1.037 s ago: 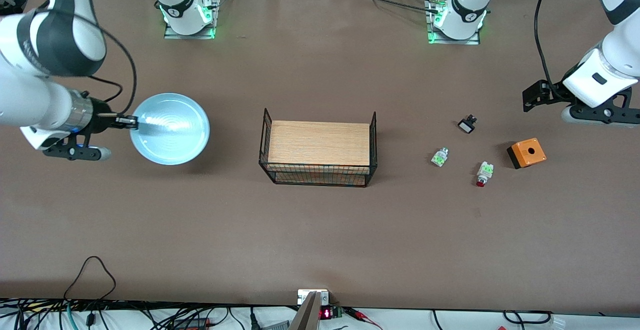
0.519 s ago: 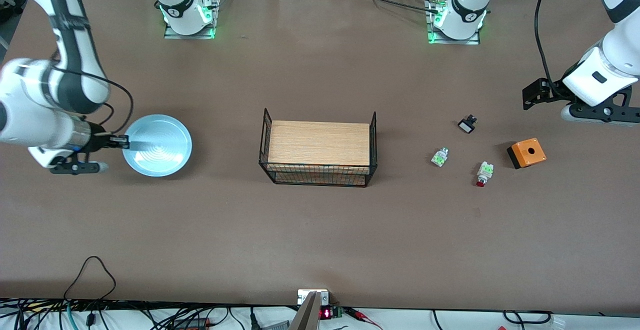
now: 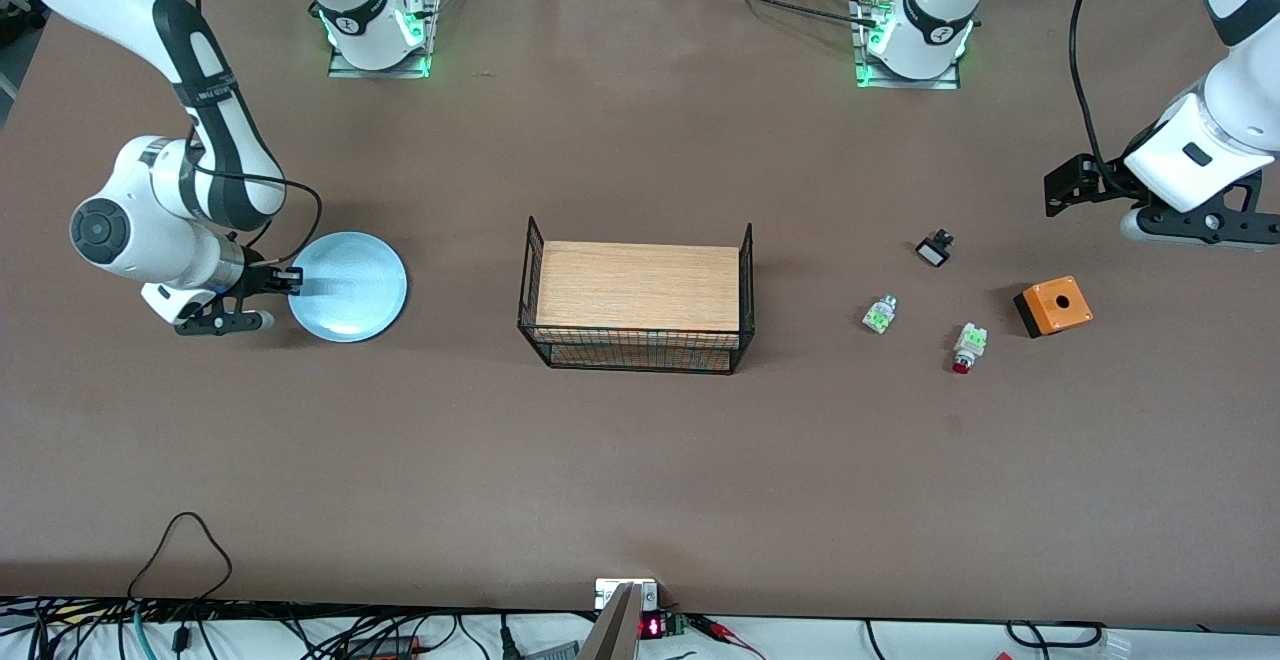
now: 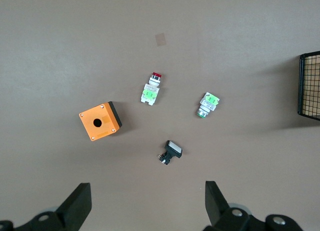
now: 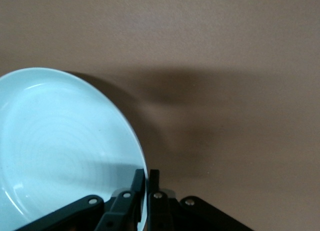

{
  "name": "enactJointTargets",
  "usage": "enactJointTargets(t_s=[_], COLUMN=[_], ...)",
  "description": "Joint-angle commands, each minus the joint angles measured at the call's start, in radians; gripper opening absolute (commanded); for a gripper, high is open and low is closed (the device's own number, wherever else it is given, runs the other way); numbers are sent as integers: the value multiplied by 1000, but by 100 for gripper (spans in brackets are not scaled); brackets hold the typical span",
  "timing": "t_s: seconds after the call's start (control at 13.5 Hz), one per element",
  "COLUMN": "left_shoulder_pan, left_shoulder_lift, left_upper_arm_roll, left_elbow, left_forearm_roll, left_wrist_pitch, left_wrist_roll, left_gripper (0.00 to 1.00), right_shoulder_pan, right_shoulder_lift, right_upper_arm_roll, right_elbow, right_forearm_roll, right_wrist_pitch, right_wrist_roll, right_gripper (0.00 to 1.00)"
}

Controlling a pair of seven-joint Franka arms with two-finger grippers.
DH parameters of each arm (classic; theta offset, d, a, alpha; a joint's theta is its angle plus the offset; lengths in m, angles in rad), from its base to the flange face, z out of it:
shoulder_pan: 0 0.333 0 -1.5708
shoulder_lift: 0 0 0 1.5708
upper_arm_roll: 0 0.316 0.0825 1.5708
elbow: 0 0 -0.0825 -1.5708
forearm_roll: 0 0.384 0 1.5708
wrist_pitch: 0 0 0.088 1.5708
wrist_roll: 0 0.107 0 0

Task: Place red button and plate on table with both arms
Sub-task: 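Lower the plate onto the table and open the right gripper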

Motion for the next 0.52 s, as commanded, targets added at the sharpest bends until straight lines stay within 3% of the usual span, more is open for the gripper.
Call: enactJointTargets(t_s=[0.0, 0.44], left_shoulder_pan=[6, 8], left_shoulder_lift=[-10, -10], left_upper_arm_roll=[-5, -2], left_elbow=[10, 10], left_forearm_roll=[-12, -10], left_wrist_pitch=[-26, -37], left_wrist_roll=[-3, -2], left_gripper=[100, 100], right_shoulder_pan=[-18, 81], right_shoulder_lift=[-35, -97], right_upper_arm_roll=[20, 25], right_elbow=[15, 227], right_forearm_roll=[6, 6], right_wrist_pitch=[-18, -303], right_wrist_roll=[-9, 178], right_gripper=[100, 100])
